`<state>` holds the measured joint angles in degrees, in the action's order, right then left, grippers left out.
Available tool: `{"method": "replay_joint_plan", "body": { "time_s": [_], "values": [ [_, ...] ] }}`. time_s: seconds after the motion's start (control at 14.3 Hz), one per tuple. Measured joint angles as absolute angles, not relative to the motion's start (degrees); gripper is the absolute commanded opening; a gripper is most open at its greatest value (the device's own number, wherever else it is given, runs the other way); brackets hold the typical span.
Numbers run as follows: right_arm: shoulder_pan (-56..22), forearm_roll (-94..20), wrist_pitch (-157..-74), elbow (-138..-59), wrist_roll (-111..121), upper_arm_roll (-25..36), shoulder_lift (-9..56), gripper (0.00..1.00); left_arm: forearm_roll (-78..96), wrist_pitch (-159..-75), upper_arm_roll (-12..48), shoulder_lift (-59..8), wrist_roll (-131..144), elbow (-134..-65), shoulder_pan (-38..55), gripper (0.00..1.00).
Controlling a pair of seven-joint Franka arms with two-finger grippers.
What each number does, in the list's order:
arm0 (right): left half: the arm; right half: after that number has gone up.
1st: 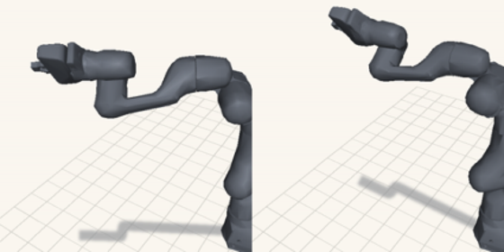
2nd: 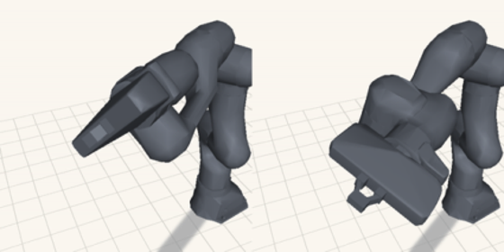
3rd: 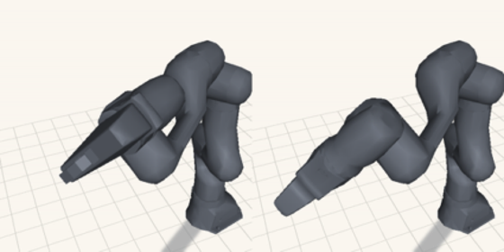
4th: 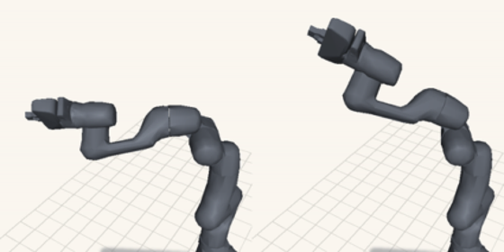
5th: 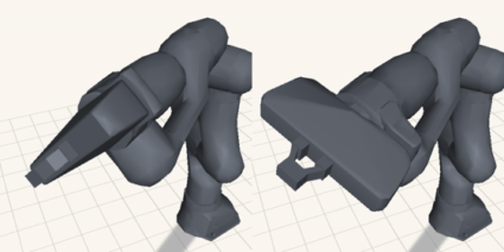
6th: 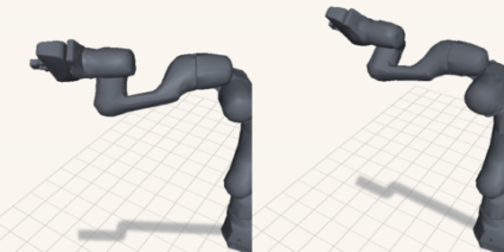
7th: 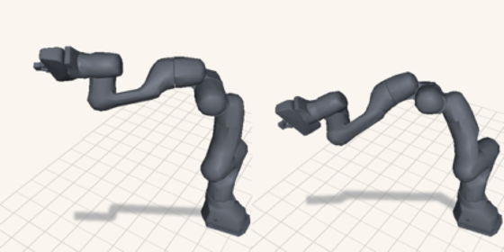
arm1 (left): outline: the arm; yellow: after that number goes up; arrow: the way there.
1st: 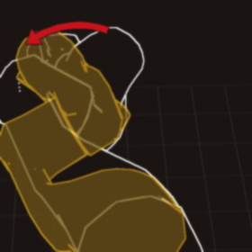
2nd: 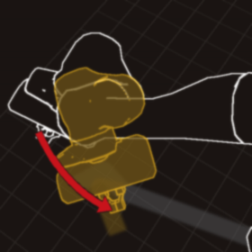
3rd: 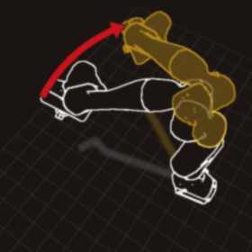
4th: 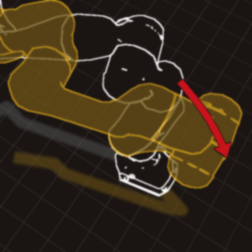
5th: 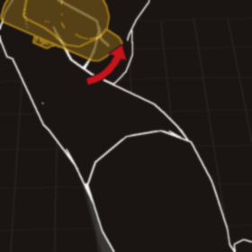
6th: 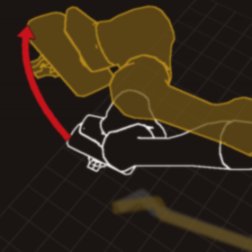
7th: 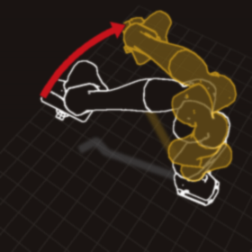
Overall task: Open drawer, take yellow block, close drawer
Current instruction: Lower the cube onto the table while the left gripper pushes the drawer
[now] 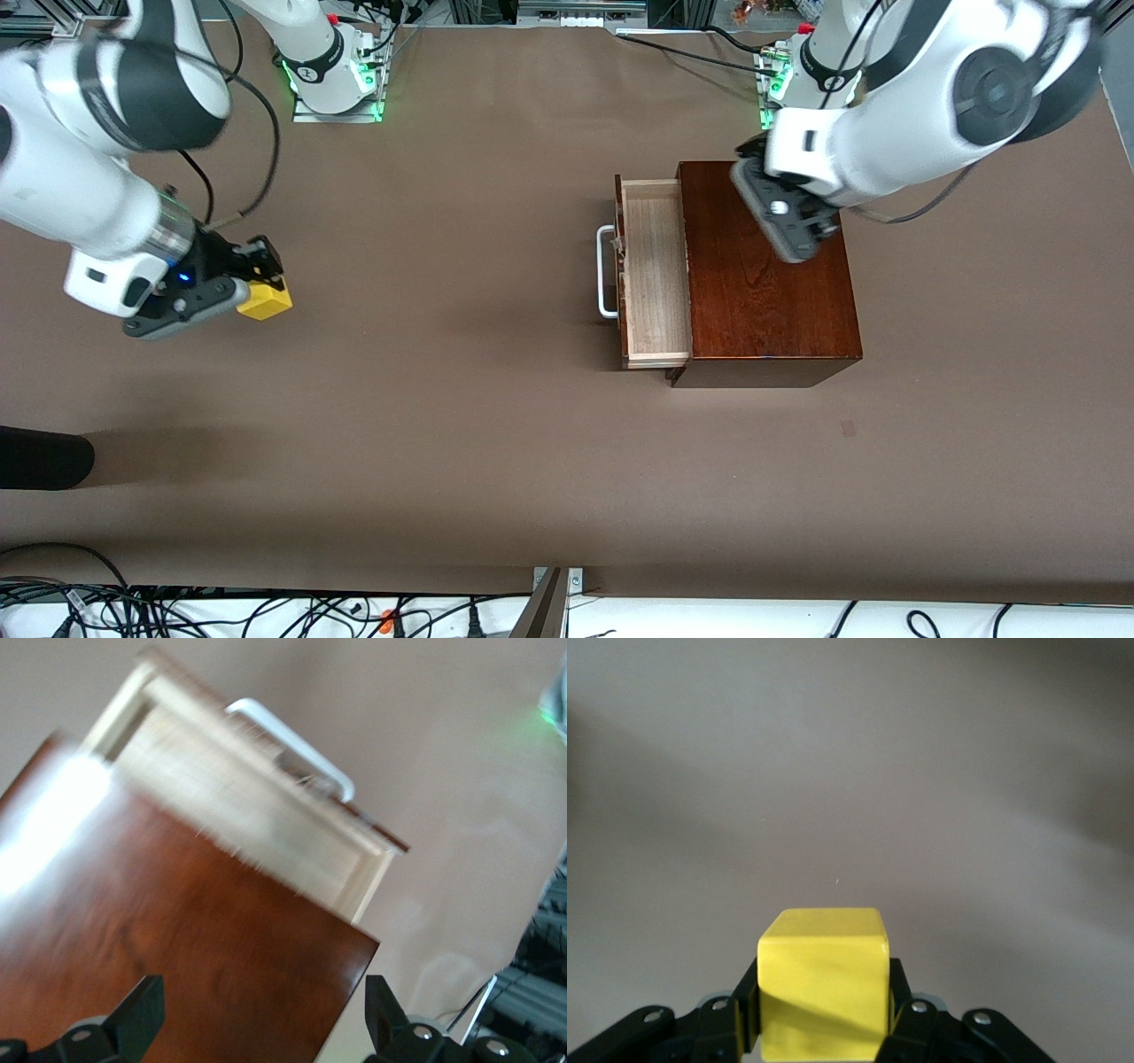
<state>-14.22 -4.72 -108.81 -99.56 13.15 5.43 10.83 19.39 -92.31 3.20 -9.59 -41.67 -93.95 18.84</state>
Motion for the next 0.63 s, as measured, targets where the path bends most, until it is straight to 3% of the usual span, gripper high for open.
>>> {"method": "replay_joint_plan", "body": {
  "time_s": [0.35, 0.63],
  "values": [
    [-14.2, -4.6, -122.6, -112.7, 5.3, 5.3, 12.9, 0.0, 21.0, -105.0, 3.3, -16.3, -63.8, -92.9, 26.3, 1.0],
    [-14.2, -4.6, -130.5, -116.0, 0.1, 5.3, 18.4, 0.0, 20.9, -113.5, 3.2, -22.7, -75.0, -90.0, 32.1, 1.0]
  ]
}}
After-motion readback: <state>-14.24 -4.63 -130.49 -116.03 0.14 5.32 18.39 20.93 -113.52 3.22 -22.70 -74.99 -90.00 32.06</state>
